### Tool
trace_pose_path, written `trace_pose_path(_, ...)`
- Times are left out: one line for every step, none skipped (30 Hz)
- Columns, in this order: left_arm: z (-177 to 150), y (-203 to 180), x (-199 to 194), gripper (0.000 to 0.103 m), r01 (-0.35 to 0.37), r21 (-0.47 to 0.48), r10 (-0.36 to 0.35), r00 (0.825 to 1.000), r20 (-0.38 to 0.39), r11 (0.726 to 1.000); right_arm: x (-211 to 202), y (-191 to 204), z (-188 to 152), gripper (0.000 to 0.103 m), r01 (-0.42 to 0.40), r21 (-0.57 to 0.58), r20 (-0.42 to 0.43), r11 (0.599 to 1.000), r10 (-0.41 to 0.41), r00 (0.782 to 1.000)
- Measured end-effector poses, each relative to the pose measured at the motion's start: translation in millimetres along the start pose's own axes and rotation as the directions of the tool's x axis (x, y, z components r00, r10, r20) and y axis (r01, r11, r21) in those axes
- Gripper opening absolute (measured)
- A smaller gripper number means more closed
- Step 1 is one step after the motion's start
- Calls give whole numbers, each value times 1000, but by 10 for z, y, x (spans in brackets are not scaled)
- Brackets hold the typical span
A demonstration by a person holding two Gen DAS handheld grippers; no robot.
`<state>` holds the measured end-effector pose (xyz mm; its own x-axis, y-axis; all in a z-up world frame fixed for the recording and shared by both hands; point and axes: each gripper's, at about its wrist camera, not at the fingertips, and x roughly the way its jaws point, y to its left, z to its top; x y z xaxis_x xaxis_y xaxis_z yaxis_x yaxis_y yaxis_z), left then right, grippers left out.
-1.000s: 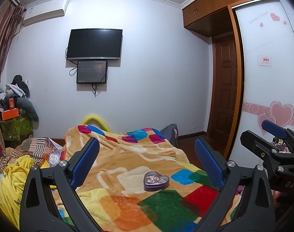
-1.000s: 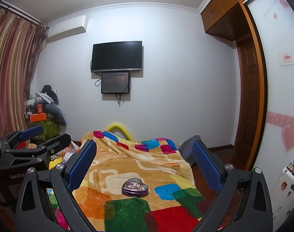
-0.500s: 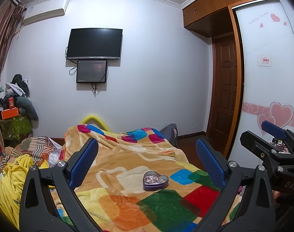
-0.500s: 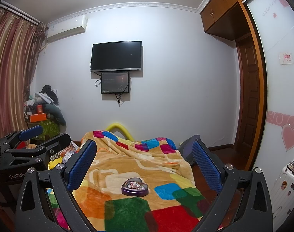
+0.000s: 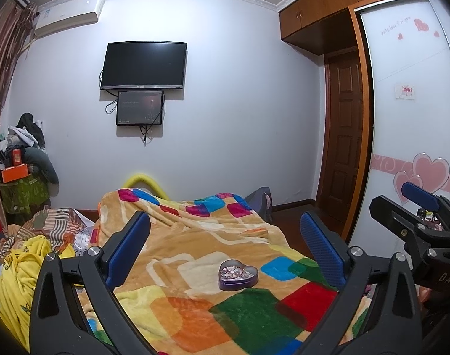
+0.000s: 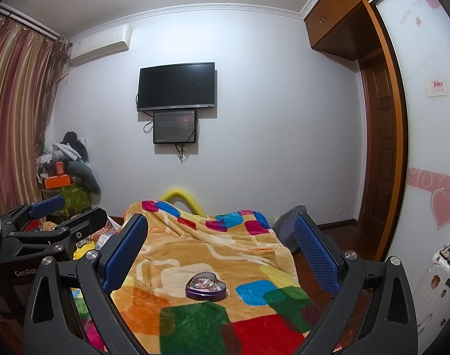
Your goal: Organize jewelry
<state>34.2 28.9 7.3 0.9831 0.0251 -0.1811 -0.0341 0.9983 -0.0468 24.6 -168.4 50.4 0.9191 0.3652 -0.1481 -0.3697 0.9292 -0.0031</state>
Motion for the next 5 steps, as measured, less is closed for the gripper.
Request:
trace_pose_path(-3, -4, 7, 102, -1, 2, 1, 1000, 0, 1000, 11, -2, 1, 98, -1, 0, -2, 1000, 1, 1000)
trace_pose_path(-6, -3, 12, 102, 0, 2, 0, 1000, -2, 1000, 13, 2, 3, 98, -2, 1, -3, 1000, 2, 1000)
trace_pose_path(-9, 1, 17, 102, 2, 0, -2, 1000, -4, 1000, 18, 4, 3, 98, -2, 1, -5, 1000, 2, 1000)
trace_pose_path(-13, -5, 36, 102, 3, -1, -3, 1000, -5, 1000, 22, 4, -1, 98, -2, 1, -7, 1000, 2, 1000)
trace_pose_path(-14, -1, 43, 102, 4, -3, -4, 1000, -7, 1000, 27, 5, -2, 98, -1, 1, -8, 1000, 1, 1000)
